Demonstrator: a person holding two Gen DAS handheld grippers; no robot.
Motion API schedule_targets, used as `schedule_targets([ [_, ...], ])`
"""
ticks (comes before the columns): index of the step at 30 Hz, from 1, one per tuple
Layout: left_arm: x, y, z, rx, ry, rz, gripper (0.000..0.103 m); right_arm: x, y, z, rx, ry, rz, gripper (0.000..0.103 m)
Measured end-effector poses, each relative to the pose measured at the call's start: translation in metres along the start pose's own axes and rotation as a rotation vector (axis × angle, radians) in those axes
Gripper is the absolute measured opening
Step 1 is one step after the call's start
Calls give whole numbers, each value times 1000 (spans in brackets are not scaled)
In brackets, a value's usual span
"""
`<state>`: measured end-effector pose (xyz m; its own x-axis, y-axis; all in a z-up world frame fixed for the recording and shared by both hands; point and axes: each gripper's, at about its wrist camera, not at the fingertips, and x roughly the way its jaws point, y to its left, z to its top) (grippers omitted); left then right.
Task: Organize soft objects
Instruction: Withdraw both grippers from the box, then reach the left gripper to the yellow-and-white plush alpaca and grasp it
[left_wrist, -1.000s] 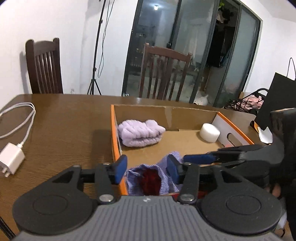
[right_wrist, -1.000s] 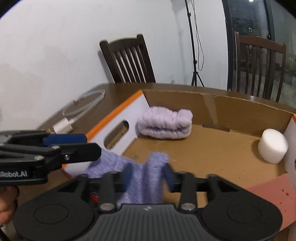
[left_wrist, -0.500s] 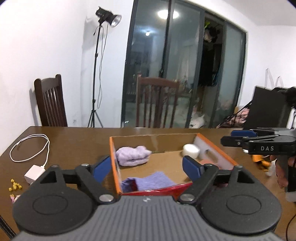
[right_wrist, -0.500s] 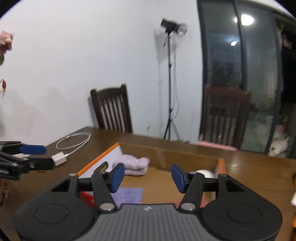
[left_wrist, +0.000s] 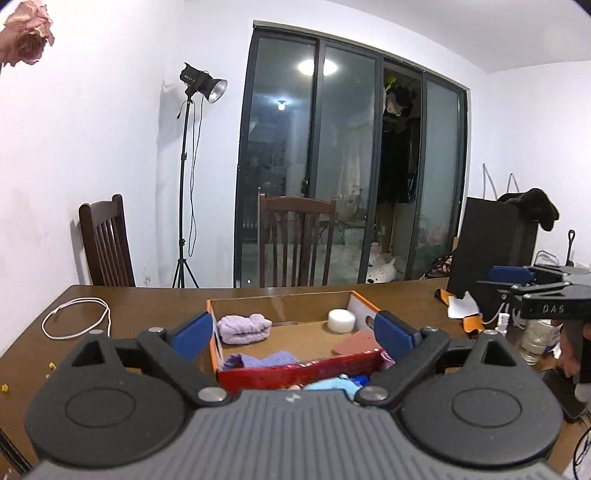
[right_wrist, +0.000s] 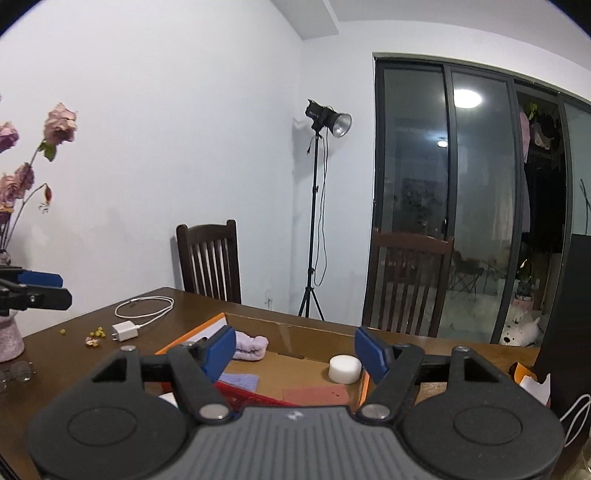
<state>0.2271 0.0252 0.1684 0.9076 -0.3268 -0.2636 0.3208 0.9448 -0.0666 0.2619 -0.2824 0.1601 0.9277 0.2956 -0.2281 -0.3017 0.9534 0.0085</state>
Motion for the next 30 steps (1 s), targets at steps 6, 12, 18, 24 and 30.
schedule_targets([
  [6, -26, -11, -44, -111, 23, -53, 97, -26, 21, -45, 31, 43, 26, 74],
  [12, -38, -10, -79, -194, 89, -56, 97, -38, 39, -96, 75, 161, 103, 74],
  [18, -12, 5, -82, -243, 106, -31, 97, -20, 50, -98, 57, 182, 136, 74],
  [24, 50, 17, -95, -238, 190, -31, 97, 26, 66, -103, 31, 262, 216, 62],
  [30, 113, 24, -109, -215, 268, 21, 96, 74, 73, -106, 51, 310, 223, 49],
])
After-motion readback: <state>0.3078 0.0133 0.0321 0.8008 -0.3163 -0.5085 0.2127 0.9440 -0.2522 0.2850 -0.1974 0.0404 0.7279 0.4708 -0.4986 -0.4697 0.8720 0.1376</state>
